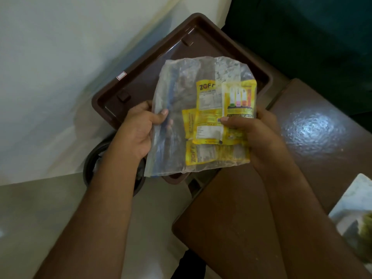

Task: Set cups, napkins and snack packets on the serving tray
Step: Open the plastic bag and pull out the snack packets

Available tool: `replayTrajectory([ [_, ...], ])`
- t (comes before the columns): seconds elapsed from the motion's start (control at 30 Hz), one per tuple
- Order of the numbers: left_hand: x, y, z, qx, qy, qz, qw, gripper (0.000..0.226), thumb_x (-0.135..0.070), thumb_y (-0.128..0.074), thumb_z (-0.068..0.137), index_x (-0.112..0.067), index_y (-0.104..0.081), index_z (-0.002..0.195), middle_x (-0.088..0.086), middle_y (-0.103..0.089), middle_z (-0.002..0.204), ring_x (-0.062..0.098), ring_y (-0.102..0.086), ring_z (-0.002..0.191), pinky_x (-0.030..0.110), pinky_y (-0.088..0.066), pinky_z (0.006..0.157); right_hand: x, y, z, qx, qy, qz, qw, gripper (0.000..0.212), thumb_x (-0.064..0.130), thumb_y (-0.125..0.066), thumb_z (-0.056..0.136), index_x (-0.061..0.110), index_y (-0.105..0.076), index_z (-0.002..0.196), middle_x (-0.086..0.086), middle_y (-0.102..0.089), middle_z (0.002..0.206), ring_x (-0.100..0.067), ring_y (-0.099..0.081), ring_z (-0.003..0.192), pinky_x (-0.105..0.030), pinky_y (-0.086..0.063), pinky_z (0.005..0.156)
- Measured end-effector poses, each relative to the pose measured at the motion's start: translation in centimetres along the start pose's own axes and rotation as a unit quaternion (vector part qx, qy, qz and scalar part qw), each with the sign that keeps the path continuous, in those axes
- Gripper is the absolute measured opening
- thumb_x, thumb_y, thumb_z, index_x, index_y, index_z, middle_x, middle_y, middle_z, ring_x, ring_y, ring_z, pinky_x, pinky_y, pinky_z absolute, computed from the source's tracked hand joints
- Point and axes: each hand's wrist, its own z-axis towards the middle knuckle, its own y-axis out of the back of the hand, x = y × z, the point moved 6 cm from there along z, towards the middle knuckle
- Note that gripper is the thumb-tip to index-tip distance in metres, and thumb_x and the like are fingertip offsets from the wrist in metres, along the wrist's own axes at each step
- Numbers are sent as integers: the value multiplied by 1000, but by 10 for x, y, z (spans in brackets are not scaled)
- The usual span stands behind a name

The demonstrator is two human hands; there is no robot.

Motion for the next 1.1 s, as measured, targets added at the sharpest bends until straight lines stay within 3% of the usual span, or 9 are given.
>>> replayTrajectory([
  [0.13, 7, -2, -2, 17, 48, -84, 995, 33, -35, -55, 107, -11, -75, 116, 9, -80, 106, 23, -78, 95, 41, -66, 80, -2, 9, -3, -17, 10, -11, 1000, 47, -2, -83, 77, 3, -70, 122, -15, -80, 109, -34, -80, 95, -55, -66, 80],
  [0.27, 2, 10, 0, -47, -17, 5, 999, 15, -15, -65, 101, -6, -76, 107, 7, -81, 96, 24, -78, 94, 38, -66, 76, 0, 19, -9, -20, 10, -10, 1000, 47, -4, -82, 78, 4, -70, 122, -12, -81, 107, -29, -81, 91, -42, -66, 70],
  [0.4, 0, 10, -3, -104, -72, 86, 988, 14, -6, -79, 89, -11, -72, 101, 7, -78, 95, 20, -77, 84, 39, -66, 78, -2, 28, -13, -31, 14, -11, 999, 47, -3, -84, 75, 4, -70, 120, -12, -81, 106, -30, -81, 91, -48, -67, 75],
  [0.53, -11, 13, -7, -227, -220, 261, 912, 37, -17, -95, 70, -18, -67, 94, -6, -59, 75, 8, -58, 66, 29, -58, 72, -4, 32, -14, -46, 18, -22, 999, 48, -2, -87, 72, 4, -70, 117, -13, -81, 105, -30, -81, 90, -53, -67, 79],
  [0.67, -14, 9, -16, -262, -254, 321, 874, 23, -28, -89, 79, -15, -72, 86, -2, -66, 69, 10, -59, 60, 28, -56, 68, 1, 32, -15, -54, 26, -32, 998, 48, 0, -89, 71, 5, -71, 115, -12, -81, 103, -28, -81, 89, -54, -67, 78],
  [0.83, -10, 7, -17, -246, -197, 240, 918, 24, -25, -86, 85, -18, -65, 76, 0, -71, 76, 10, -64, 59, 31, -58, 62, 9, 40, -15, -61, 50, -57, 995, 47, 4, -91, 70, 8, -71, 113, -7, -81, 101, -25, -81, 88, -53, -67, 79],
  [0.97, -6, 0, -34, -244, -197, 207, 927, 29, -20, -93, 77, -11, -72, 95, 1, -75, 85, 11, -73, 68, 29, -62, 64, 6, 44, -15, -80, 64, -82, 991, 47, 9, -92, 69, 13, -71, 110, -3, -80, 100, -20, -80, 88, -51, -67, 80],
  [1.03, -2, -5, -41, -225, -185, 175, 940, 20, -14, -89, 81, -9, -73, 91, 4, -75, 85, 12, -74, 65, 29, -64, 60, 4, 45, -16, -90, 69, -89, 990, 46, 12, -92, 69, 15, -71, 110, -2, -79, 100, -18, -79, 88, -50, -66, 81],
  [1.1, 3, -7, -44, -183, -150, 123, 964, 8, -9, -80, 91, -7, -72, 90, 9, -77, 96, 19, -78, 76, 33, -66, 67, 3, 46, -17, -92, 73, -93, 989, 46, 15, -92, 70, 16, -70, 110, 0, -79, 101, -17, -79, 89, -50, -66, 81],
])
